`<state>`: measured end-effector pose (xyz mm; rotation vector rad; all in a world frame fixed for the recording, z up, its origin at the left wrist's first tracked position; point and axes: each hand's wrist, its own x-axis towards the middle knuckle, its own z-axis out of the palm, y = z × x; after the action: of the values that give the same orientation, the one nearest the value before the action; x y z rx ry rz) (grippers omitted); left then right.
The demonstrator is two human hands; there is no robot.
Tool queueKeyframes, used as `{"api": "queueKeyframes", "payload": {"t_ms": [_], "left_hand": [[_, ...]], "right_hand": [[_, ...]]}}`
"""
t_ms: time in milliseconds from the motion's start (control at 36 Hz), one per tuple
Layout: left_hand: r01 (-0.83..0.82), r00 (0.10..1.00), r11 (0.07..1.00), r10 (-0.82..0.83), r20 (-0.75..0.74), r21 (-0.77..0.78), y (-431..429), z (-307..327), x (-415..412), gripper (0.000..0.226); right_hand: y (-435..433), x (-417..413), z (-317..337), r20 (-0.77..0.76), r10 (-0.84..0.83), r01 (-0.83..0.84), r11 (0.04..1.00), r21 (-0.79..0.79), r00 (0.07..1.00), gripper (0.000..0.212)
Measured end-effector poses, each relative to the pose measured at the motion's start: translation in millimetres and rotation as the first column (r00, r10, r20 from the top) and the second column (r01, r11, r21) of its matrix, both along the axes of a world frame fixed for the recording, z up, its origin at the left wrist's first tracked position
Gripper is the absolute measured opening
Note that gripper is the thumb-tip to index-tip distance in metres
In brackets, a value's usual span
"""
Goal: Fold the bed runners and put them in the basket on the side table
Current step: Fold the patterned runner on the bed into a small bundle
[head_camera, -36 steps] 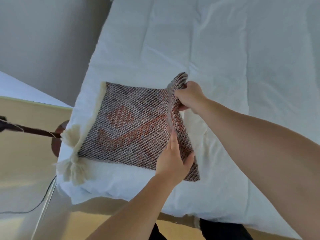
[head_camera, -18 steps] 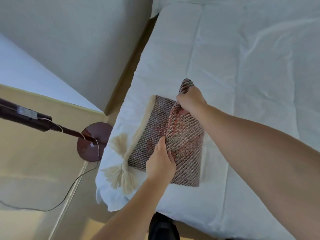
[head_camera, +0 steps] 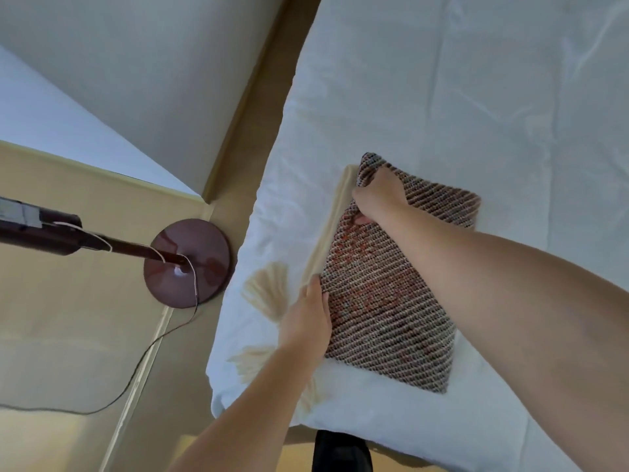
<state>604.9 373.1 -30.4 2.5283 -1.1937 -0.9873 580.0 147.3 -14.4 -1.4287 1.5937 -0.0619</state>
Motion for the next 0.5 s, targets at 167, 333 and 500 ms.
{"api": "queueKeyframes", "payload": {"t_ms": [167, 333, 500], "left_hand": [[-0.007, 1.000, 1.000, 0.007, -0.011, -0.011, 3.8, -15.6, 10.2, 0.038], [-0.013, 1.000, 1.000, 0.013, 0.026, 0.008, 12.3, -29.4, 19.9, 0.038], [0.082, 0.976, 0.995, -0.070, 0.205, -0.049, 5.0, -36.8, 15.0, 0.058]], "right_hand": [[3.8, 10.4, -15.9, 0.002, 0.011, -0.011, 1.000, 0.000, 1.000, 0.018], [12.9, 18.9, -18.6, 0.016, 0.061, -0.060, 0.998, -0.012, 0.998, 0.023], [26.3, 12.4, -35.2, -0.388, 0.377, -0.533, 0.701, -0.473, 0.841, 0.039]]}}
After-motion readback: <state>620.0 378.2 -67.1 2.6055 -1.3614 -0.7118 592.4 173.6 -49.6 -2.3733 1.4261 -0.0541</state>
